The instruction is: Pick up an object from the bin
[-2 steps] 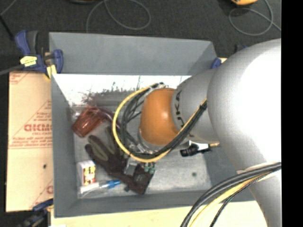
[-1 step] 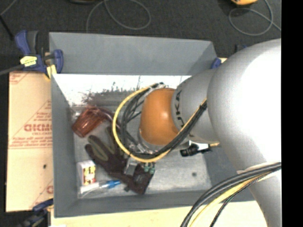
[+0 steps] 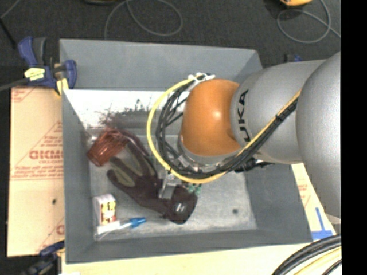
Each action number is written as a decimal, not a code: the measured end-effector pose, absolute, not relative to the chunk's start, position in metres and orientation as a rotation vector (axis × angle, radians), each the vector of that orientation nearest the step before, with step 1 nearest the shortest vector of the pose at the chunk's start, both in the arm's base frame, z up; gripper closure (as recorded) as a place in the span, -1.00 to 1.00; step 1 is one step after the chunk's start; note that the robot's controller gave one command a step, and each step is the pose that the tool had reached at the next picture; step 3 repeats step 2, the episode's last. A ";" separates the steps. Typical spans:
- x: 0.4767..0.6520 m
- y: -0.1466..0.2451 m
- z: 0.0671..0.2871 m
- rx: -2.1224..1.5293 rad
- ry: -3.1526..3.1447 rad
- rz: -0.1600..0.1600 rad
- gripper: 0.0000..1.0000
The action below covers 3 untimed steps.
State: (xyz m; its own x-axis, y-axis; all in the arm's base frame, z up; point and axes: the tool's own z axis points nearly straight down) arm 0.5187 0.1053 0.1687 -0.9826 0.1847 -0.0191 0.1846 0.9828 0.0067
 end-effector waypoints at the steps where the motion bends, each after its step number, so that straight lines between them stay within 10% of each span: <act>1: 0.519 0.105 0.169 0.288 3.109 0.007 1.00; 2: 0.535 0.113 0.267 0.203 3.112 0.006 1.00; 3: 0.535 0.113 0.267 0.203 3.112 0.006 1.00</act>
Offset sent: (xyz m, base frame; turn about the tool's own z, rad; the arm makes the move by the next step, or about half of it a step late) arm 0.0149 0.0084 0.0976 -0.0548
